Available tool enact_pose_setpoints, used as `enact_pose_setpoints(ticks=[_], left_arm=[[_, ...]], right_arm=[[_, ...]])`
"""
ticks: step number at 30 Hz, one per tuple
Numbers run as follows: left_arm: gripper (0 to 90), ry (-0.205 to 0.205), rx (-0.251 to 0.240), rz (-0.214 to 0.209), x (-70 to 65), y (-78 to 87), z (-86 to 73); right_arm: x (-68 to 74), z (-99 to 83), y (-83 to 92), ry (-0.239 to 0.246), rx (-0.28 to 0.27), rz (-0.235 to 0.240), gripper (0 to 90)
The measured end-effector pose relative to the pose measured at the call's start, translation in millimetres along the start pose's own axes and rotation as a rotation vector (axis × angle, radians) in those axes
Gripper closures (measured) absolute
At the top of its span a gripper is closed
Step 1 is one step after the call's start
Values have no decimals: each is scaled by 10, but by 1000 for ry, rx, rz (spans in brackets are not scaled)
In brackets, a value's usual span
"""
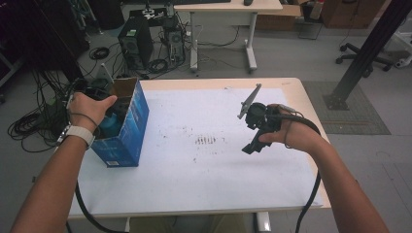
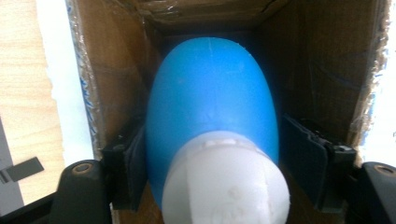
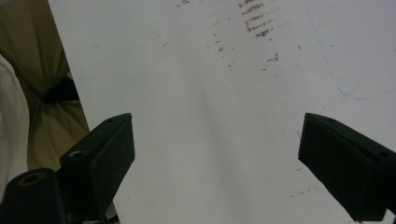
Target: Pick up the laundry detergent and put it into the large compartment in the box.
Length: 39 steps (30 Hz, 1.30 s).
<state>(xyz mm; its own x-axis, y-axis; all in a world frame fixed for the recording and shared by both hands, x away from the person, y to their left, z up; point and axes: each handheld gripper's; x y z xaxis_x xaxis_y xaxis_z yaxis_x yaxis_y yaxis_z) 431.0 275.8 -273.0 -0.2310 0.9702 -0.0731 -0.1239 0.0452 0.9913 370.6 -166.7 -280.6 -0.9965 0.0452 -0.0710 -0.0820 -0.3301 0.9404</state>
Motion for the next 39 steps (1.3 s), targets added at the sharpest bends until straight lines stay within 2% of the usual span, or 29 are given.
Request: enact_pose_setpoints(ticks=[10, 18, 30, 31, 39], left_arm=[[244, 7, 4, -2, -10, 5, 5], [235, 12, 11, -23, 9, 35, 9], [194, 3, 12, -31, 13, 77, -3], [162, 4, 12, -28, 16, 81, -4], [152, -3, 13, -42, 18, 126, -18]], right_arm=[[5, -14, 5, 1, -1, 0, 108], [6, -12, 10, 6, -4, -3, 108], [19, 0, 22, 8, -5, -3, 108], [19, -1, 24, 7, -5, -3, 108], [23, 18, 21, 12, -6, -5, 108]])
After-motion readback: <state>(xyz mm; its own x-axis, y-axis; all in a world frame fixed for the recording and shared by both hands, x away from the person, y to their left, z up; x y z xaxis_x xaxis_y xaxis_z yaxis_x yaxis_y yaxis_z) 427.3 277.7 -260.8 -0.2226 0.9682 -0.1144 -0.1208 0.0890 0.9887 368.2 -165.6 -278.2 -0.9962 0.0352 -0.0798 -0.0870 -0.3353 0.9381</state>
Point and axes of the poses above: each handheld gripper's, and its own axes: y roughly backward along the jaws, z roughly out of its top, x roughly to its left, and after that the axes turned 15 degrees about y, right-handed
